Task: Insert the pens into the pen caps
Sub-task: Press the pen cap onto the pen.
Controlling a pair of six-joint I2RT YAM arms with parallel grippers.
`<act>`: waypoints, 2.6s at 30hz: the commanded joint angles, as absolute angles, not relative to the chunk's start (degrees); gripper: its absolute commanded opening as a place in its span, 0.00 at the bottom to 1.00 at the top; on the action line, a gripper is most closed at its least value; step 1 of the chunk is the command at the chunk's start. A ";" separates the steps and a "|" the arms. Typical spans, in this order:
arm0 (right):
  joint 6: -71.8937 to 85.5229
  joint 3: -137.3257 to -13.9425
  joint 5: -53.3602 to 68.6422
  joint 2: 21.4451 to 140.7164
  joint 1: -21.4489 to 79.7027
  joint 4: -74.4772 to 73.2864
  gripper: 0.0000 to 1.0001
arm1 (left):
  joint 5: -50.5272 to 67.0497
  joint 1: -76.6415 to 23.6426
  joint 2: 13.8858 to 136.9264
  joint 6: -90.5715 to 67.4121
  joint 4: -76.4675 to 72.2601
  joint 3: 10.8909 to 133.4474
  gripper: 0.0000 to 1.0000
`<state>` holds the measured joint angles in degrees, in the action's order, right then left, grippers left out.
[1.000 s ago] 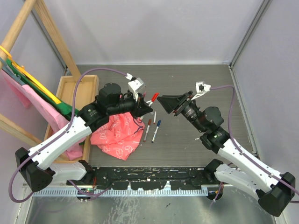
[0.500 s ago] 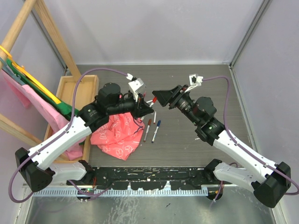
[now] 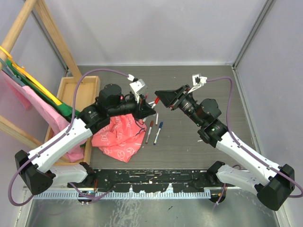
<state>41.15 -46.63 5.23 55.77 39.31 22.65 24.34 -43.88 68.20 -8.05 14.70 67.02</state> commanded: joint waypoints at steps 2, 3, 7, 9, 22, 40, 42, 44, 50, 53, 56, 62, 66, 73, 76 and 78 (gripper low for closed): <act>41.13 -45.51 6.62 55.87 39.50 26.37 0.27 | 25.23 -43.91 65.93 -7.69 10.61 67.59 0.00; 41.14 -44.98 6.53 55.89 39.49 26.37 0.25 | 25.16 -43.87 65.88 -7.72 10.59 67.62 0.00; 42.06 -42.55 7.55 56.63 39.53 27.86 0.16 | 24.45 -43.92 65.61 -7.82 10.60 67.57 0.00; 42.88 -41.27 8.96 57.11 39.62 29.58 0.09 | 23.79 -43.89 65.48 -7.86 10.70 67.50 0.00; 39.98 -43.75 11.49 57.32 43.14 25.14 0.00 | 19.16 -43.97 65.57 -12.00 11.11 72.50 0.00; 34.23 -36.99 -3.56 52.47 61.56 14.51 0.00 | 14.06 -43.96 64.71 -14.48 7.47 83.20 0.00; 34.74 -35.83 -4.79 52.85 63.84 14.70 0.00 | 13.39 -44.00 64.52 -14.81 6.96 83.85 0.00; 35.20 -34.86 -6.54 53.69 66.61 15.27 0.00 | 13.19 -44.01 64.80 -15.11 6.49 84.85 0.00; 36.94 -31.69 -10.87 56.74 73.61 18.06 0.00 | 13.00 -43.98 65.38 -15.95 5.41 86.75 0.00; 38.67 -29.06 -11.93 56.86 75.30 19.50 0.00 | 12.19 -44.03 65.49 -15.82 6.05 87.43 0.00; 39.36 -27.80 -13.92 58.10 76.96 20.28 0.00 | 11.91 -43.96 65.49 -16.06 5.86 87.60 0.00; 39.73 -27.67 -15.33 60.37 78.66 22.16 0.00 | 12.14 -43.96 65.58 -16.44 5.60 87.39 0.00; 38.08 -29.93 -18.67 57.24 78.66 19.01 0.00 | 13.86 -43.98 65.56 -16.44 6.63 86.65 0.00; 33.78 -39.88 -23.53 54.38 78.53 11.92 0.00 | 17.26 -43.97 64.78 -16.22 8.89 84.17 0.00; 32.92 -44.28 -23.72 54.87 78.52 10.85 0.00 | 18.28 -44.01 63.67 -16.34 8.44 82.31 0.00; 32.23 -46.03 -24.01 54.86 78.57 10.58 0.00 | 19.41 -44.02 62.86 -16.27 8.29 81.32 0.00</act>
